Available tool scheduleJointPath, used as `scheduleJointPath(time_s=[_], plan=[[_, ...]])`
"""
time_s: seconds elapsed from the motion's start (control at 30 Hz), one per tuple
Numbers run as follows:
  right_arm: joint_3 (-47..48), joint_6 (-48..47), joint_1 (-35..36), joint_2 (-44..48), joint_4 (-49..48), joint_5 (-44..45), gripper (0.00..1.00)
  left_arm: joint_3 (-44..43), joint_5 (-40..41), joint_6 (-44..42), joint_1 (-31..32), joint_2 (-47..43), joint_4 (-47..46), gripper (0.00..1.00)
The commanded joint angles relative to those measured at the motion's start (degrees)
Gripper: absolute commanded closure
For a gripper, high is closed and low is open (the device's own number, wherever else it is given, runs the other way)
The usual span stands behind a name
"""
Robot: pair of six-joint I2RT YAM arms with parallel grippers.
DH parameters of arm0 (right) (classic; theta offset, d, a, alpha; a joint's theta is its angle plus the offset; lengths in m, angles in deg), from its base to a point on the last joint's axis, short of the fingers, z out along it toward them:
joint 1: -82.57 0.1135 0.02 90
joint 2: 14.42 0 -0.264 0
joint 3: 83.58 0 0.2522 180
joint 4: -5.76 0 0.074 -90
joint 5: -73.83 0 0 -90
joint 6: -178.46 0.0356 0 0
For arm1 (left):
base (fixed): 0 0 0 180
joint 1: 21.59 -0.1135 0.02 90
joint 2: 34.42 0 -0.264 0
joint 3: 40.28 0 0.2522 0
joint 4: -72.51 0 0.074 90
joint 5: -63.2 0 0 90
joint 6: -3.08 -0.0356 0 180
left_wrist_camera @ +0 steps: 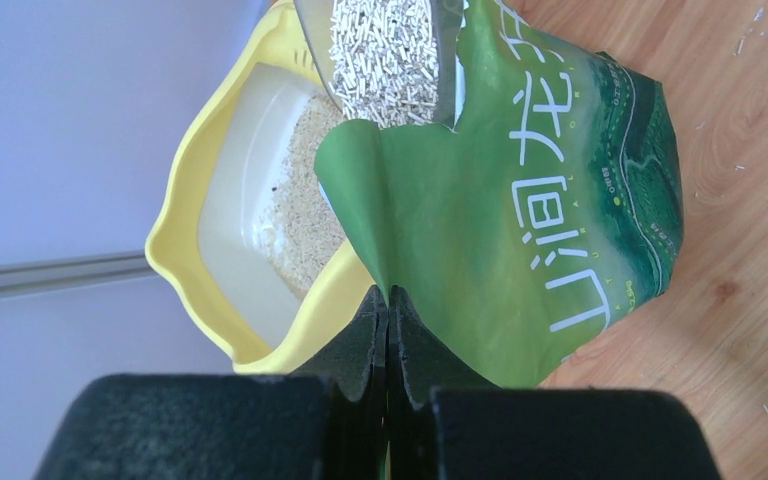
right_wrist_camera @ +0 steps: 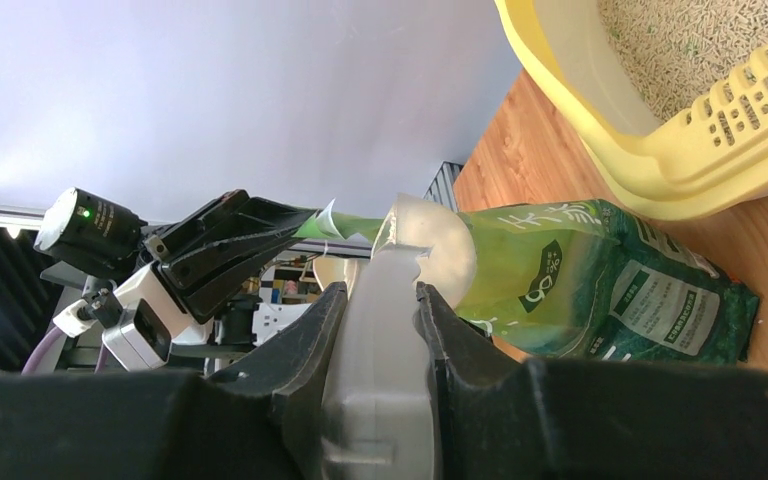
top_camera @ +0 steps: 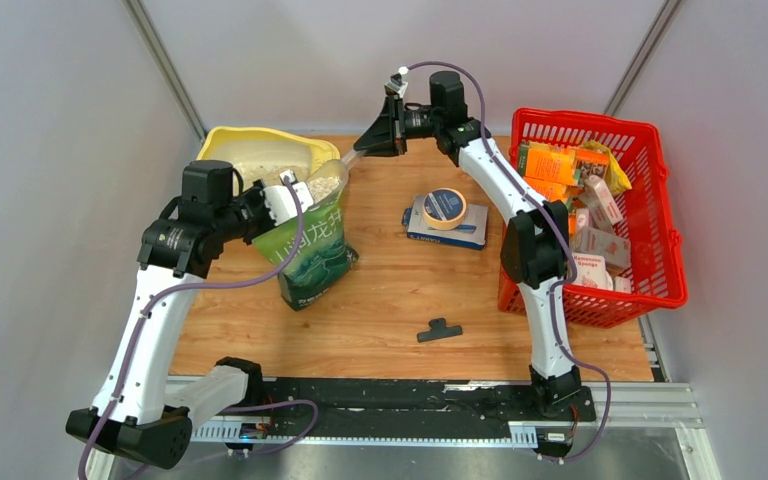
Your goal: Fill the litter box with clean litter
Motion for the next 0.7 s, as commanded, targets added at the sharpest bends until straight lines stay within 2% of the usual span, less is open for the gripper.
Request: scheduleJointPath(time_s=[0.0,0.27,0.47,0.67], plan=[[2.31,2.03,-0.44,-1.8,-3.86,1.77,1.0,-2.31,2.02,-1.98,-0.87,-2.68,-6.81,1.0],[3.97,2.29,-0.61,-3.9,-4.74,2.2,1.0,-1.26,4.48,-0.57,-0.87,-2.86,-8.75,1.0],[9.33,2.82,-0.35,-8.47,-5.53,3.52,1.0,1.11,10.09,-0.04,-1.22,-1.64,-14.1,1.0],[12.06,4.66,0.27,-12.43,-7.03,4.67,1.0,1.12,11.51,1.1,-1.48,0.56,-16.75,1.0]])
